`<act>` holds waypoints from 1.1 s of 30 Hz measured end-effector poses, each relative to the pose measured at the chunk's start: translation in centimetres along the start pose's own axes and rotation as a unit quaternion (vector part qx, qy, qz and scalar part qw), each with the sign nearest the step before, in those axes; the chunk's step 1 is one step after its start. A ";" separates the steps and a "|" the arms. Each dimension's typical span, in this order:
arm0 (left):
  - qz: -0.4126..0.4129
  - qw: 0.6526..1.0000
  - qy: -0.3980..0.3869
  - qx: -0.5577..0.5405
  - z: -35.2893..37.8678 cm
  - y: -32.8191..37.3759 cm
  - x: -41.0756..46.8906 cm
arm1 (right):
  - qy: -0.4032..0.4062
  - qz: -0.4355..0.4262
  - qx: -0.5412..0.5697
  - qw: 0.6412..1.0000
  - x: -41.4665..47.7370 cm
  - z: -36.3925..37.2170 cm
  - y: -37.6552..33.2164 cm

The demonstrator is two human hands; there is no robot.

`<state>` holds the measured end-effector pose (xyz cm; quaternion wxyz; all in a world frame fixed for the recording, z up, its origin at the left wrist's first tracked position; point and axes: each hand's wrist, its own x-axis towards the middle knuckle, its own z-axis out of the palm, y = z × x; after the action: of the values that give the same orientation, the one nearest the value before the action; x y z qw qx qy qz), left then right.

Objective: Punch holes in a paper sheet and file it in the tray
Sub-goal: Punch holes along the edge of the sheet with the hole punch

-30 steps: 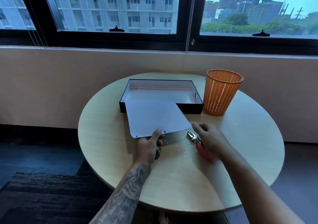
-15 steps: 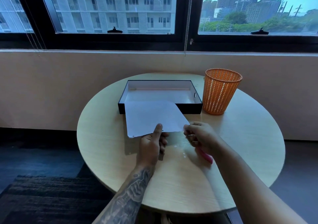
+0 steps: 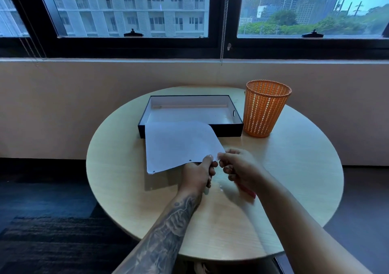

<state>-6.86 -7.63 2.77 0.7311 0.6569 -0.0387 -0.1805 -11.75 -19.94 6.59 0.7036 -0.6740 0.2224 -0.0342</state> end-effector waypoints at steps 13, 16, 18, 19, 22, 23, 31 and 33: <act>0.012 1.000 0.026 -0.008 -0.2 -0.4 0.1 | 0.141 -0.033 -0.562 0.814 -2.6 -4.2 2.5; 0.013 0.999 0.028 -0.014 -0.2 0.2 0.2 | 0.137 -0.035 -0.429 0.892 -2.5 -4.2 2.4; 0.010 0.999 0.029 -0.014 -0.2 0.6 0.2 | 0.128 -0.040 -0.330 0.934 -2.7 -4.2 2.2; 0.009 0.999 0.029 -0.014 -0.1 0.8 0.2 | 0.120 -0.042 -0.296 0.947 -2.9 -4.1 2.1; 0.013 0.999 0.033 -0.020 0.2 1.3 0.3 | 0.078 -0.026 -0.195 0.977 -3.5 -4.0 1.6; 0.014 0.999 0.034 -0.023 0.4 1.5 0.3 | 0.057 -0.013 -0.161 0.985 -3.8 -4.1 1.5; 0.013 0.998 0.032 -0.044 0.8 2.4 0.6 | -0.086 0.076 0.027 0.993 -4.8 -3.2 1.2; 0.014 0.998 0.032 -0.045 0.8 2.4 0.5 | -0.089 0.078 0.033 0.992 -4.8 -3.0 1.3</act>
<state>-6.06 -8.34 5.16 0.7634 0.6279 -0.0166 -0.1507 -17.46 -21.00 6.63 0.7428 -0.6316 0.2094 0.0741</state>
